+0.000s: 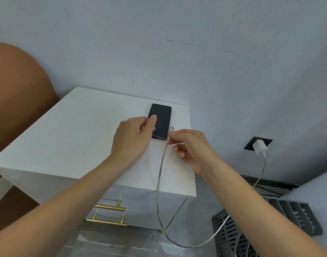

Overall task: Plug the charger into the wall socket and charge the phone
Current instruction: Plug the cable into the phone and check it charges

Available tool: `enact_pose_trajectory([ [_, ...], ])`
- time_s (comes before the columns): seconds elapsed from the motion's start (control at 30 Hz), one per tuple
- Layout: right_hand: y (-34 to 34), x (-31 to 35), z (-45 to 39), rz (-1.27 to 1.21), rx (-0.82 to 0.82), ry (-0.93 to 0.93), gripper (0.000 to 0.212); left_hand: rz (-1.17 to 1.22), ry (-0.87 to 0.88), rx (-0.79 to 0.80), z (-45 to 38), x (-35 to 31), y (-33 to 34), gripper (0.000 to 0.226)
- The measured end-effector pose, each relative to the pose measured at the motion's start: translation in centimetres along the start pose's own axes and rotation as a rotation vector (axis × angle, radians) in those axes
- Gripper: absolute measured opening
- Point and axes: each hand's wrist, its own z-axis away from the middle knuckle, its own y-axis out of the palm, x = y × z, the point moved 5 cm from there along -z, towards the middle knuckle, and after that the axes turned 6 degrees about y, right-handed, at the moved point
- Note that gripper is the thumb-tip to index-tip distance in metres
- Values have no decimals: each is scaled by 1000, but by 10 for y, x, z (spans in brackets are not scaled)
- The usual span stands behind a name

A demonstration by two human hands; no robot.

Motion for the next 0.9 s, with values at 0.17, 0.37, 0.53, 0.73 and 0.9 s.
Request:
enact_pose_trajectory([
  [0.17,0,-3,-3,55,-30,-29,16,-471,-146,193,-64,-5,20,86],
  [0.37,4,-6,-1,160,-75,-103,20,-651,-193,412,-95,-12,58,104],
  [0.53,5,-9,-2,202,-98,-126,20,-664,-192,456,-101,-17,62,68],
  [0.73,6,-10,-3,225,-106,-127,19,-553,-248,415,-98,-18,56,100],
  [0.9,9,-9,-5,245,-113,-133,22,-386,-318,428,-97,-19,53,91],
])
